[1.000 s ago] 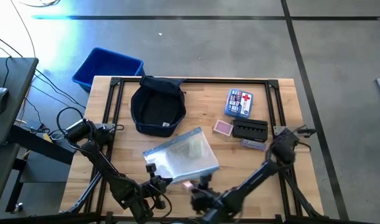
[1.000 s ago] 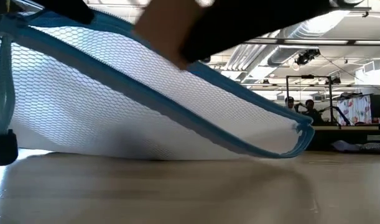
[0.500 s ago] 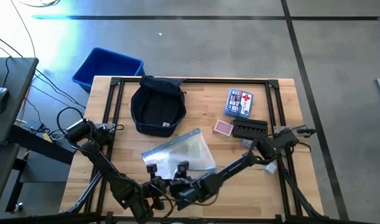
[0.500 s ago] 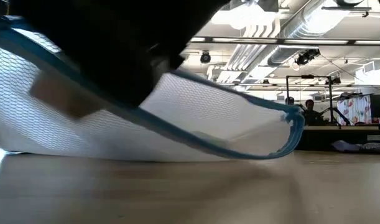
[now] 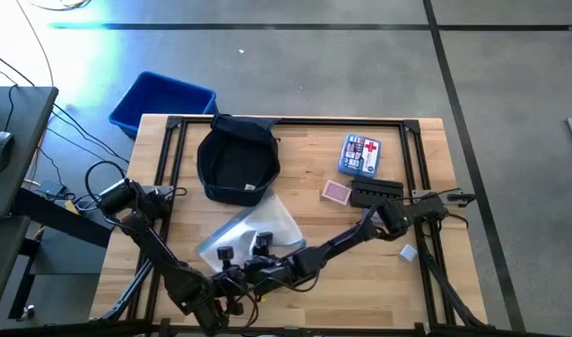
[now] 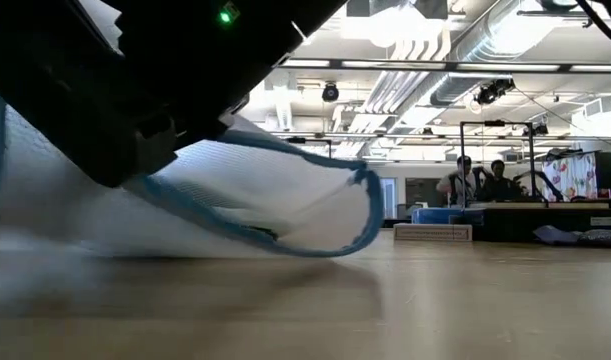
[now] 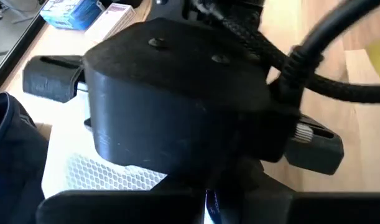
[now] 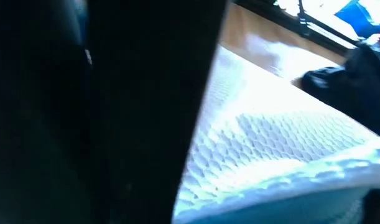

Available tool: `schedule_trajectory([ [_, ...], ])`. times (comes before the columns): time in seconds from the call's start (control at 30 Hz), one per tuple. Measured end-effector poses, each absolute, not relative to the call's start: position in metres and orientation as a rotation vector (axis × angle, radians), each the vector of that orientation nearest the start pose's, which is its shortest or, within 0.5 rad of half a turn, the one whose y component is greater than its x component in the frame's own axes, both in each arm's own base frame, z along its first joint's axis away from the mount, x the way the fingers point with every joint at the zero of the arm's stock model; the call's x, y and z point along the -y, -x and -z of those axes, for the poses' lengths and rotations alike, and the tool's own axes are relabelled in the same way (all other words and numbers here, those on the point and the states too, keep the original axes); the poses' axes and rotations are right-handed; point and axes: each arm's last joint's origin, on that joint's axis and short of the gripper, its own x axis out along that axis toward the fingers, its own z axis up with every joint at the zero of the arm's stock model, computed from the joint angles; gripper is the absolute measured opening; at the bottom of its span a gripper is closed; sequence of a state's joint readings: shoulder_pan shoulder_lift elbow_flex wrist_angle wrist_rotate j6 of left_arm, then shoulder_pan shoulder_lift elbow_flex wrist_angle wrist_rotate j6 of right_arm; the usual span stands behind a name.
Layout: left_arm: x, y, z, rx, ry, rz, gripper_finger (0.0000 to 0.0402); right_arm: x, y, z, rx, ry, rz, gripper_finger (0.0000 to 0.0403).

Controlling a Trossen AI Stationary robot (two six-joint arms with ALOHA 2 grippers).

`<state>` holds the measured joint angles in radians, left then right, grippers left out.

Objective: Unpack backpack
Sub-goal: Put the pink charger adapter into the transparent zip bag, then put the white charger adapter into the transparent zip bag

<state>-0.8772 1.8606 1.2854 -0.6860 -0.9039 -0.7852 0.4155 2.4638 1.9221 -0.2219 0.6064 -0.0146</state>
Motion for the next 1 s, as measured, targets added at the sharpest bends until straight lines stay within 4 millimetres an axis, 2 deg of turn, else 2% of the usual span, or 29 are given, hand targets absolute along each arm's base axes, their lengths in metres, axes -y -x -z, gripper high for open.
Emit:
schedule_trajectory([
  [0.2,0.263,-0.247,-0.192,-0.696,-0.223,-0.313,0.0000,-0.206,-0.491,-0.130,-0.671,0.378,0.166,0.0164],
  [0.33,0.264,-0.247,-0.193,-0.690,-0.215,-0.310,0.0000,-0.218,-0.484,-0.131,-0.671,0.440,0.190,0.0164],
  [0.47,0.263,-0.248,-0.193,-0.684,-0.220,-0.317,0.0000,-0.237,-0.467,-0.143,-0.702,0.471,0.145,0.0165],
  [0.67,0.263,-0.247,-0.193,-0.688,-0.230,-0.317,0.0000,-0.267,-0.423,-0.182,-0.799,0.408,0.067,0.0165],
  [0.83,0.263,-0.247,-0.193,-0.687,-0.225,-0.319,0.0000,-0.282,-0.376,-0.206,-1.034,0.240,-0.022,0.0165],
  [0.9,0.263,-0.247,-0.193,-0.686,-0.223,-0.318,0.0000,-0.282,-0.356,-0.212,-1.163,0.167,0.022,0.0165],
  [1.0,0.263,-0.248,-0.193,-0.683,-0.219,-0.317,0.0000,-0.273,-0.328,-0.211,-1.359,0.169,0.193,0.0165],
])
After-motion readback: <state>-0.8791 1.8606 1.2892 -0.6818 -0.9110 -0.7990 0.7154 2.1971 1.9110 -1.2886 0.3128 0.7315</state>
